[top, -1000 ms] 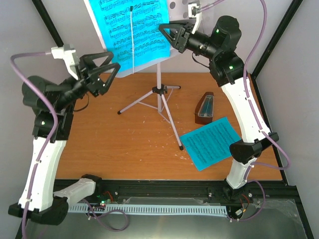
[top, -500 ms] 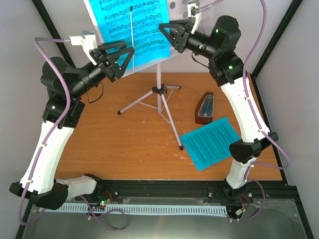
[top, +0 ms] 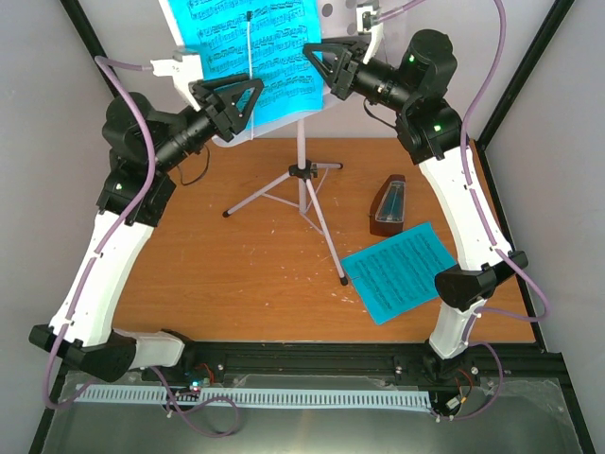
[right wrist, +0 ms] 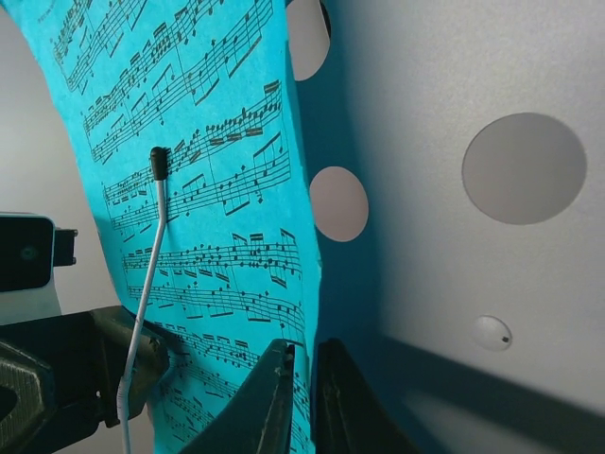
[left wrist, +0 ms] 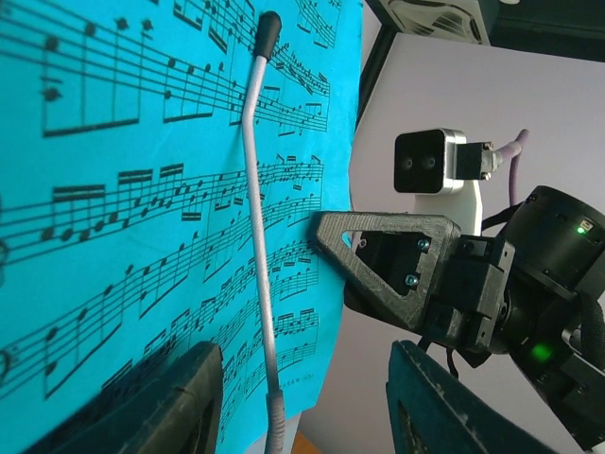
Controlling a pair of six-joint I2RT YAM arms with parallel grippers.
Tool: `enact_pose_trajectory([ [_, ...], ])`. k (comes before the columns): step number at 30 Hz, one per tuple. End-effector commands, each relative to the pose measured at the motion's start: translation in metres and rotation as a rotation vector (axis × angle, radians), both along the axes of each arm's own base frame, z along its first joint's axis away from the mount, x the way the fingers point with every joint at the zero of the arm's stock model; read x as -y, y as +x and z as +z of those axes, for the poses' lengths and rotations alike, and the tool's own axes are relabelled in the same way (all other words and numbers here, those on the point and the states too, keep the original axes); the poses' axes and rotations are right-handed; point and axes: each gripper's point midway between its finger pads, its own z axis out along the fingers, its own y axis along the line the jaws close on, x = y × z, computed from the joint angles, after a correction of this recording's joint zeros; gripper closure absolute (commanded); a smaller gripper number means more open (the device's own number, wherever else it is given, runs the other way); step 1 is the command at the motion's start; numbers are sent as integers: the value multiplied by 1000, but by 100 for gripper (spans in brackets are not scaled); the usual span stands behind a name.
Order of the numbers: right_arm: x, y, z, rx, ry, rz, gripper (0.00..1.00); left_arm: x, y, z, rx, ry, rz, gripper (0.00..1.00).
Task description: Pack up the instrument practice props
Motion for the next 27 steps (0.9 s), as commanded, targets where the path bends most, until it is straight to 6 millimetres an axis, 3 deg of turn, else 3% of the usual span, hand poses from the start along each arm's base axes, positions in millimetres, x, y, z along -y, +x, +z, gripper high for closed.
enact_pose_trajectory([
  [1,-2,-2,5,26,4,0,91,-2,-4,17,40,-10,16,52],
  [14,0,0,4,33,-5,-22,95,6,9,14,28,-8,4,64],
  [27,4,0,9,42,17,-46,97,5,13,10,35,6,20,94],
])
